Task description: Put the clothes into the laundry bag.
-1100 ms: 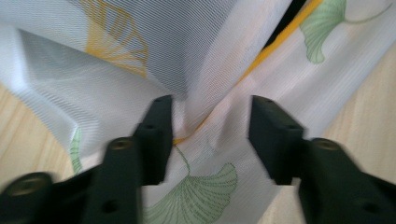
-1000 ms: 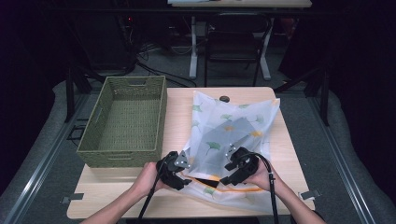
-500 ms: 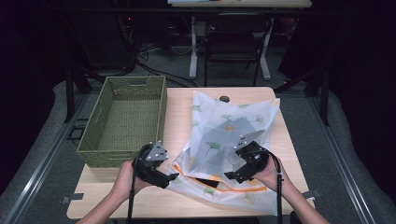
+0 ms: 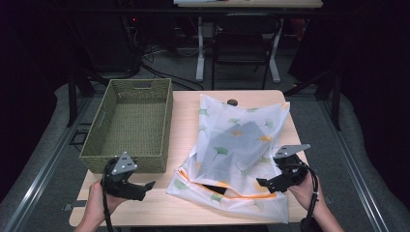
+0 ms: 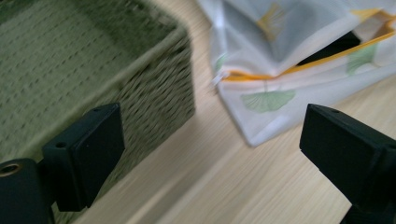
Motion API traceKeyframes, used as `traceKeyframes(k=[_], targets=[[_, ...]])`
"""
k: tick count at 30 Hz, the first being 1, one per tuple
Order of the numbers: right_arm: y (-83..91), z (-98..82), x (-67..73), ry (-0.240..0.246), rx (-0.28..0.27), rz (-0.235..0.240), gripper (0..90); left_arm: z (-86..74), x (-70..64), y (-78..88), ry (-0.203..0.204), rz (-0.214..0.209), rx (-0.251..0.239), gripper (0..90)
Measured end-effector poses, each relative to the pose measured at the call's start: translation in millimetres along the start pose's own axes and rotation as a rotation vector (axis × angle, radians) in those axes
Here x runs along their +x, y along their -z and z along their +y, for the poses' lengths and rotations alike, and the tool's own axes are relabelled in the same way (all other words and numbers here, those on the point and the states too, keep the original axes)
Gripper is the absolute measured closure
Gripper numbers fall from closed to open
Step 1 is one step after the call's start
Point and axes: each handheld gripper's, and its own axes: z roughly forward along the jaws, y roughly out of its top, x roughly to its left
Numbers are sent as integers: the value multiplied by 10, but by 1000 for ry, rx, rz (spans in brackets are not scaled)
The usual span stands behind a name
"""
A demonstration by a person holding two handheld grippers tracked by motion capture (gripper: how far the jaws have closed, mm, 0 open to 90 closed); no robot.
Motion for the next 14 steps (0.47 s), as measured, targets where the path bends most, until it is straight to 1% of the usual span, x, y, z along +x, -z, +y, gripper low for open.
traceKeyframes(k=[1,2,3,5,6,7,8,9,10,11,12,13,14], targets=[[15,-55,-16,-26,-1,-12,0,-47,22,8,17,9,6,60],[24,-100,-34,-35,-3,-20,0,-102,42,20,34,11,15,57],[31,-153,-52,-52,-13,-28,0,-132,49,22,42,14,14,55],[26,-217,-75,-76,-22,-32,0,-201,58,33,51,36,17,53],[18,-243,-91,-74,-20,-35,0,-230,67,29,54,43,15,52],[14,-265,-107,-72,-20,-35,0,-248,75,24,59,39,17,52],[8,-280,-114,-82,-19,-33,0,-266,80,18,68,28,23,48],[-3,-298,-123,-92,-18,-26,0,-279,78,8,71,27,21,45],[-21,-311,-129,-90,-10,-19,0,-283,83,-5,65,28,28,44],[-35,-315,-125,-93,9,-10,0,-276,84,-24,67,24,32,41],[-51,-314,-124,-78,21,-10,0,-271,82,-30,66,23,33,34],[-55,-312,-115,-74,22,-11,0,-259,84,-32,56,25,32,26],[-63,-306,-111,-57,23,-6,0,-256,81,-34,56,25,27,20]])
